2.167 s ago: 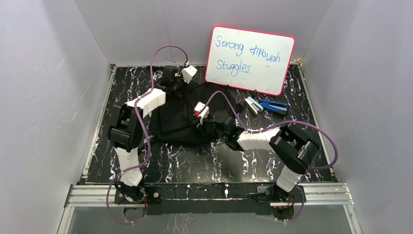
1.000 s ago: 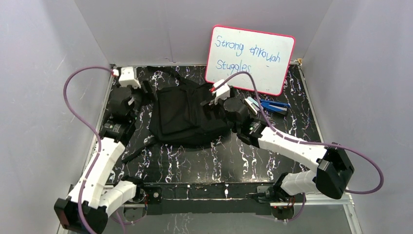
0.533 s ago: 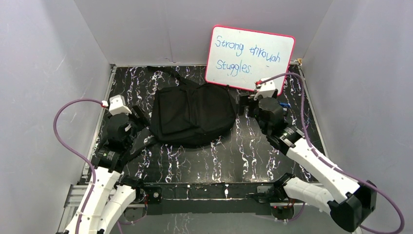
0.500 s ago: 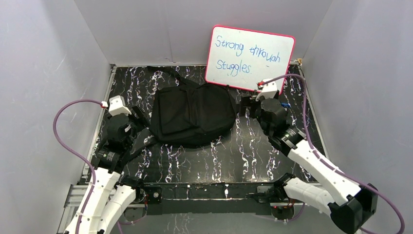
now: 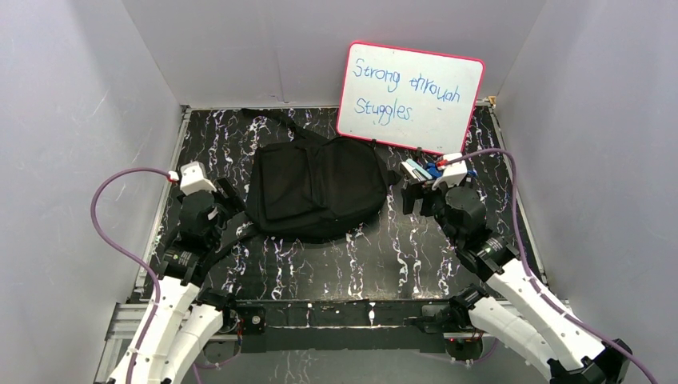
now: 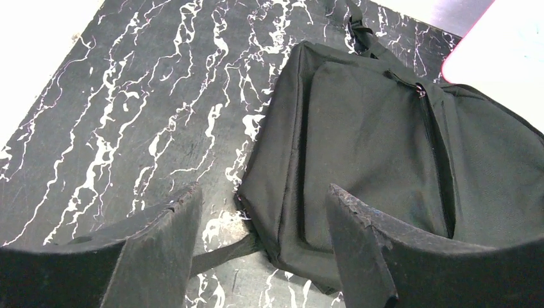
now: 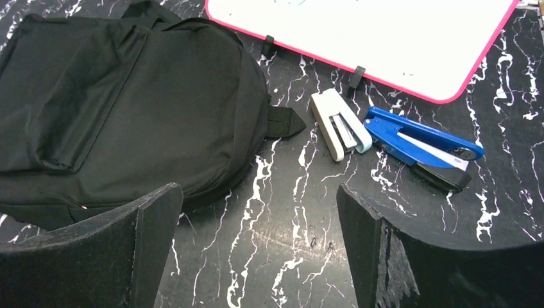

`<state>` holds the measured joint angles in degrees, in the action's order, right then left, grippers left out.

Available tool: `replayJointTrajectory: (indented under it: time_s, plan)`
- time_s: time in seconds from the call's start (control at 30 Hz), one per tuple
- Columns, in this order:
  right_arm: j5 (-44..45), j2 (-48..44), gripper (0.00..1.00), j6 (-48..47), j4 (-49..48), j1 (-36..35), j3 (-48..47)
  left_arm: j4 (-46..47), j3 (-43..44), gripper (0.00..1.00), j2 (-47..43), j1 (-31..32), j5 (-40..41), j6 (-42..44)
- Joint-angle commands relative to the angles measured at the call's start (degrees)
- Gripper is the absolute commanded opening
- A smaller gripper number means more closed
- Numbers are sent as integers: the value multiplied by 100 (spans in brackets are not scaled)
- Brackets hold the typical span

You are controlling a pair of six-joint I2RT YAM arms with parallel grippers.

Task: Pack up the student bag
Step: Reset both arms

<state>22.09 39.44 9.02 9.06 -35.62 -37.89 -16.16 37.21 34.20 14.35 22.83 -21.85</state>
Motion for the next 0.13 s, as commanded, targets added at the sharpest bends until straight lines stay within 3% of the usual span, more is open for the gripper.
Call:
replayJointTrajectory:
  time_s: [0.0, 0.1]
  plan:
    - [-144, -42, 99, -72, -218, 28, 112, 158, 37, 68, -44, -20, 180, 27]
    - [-243, 4, 99, -68, -174, 33, 123, 21, 129, 68, -3, -20, 237, -100]
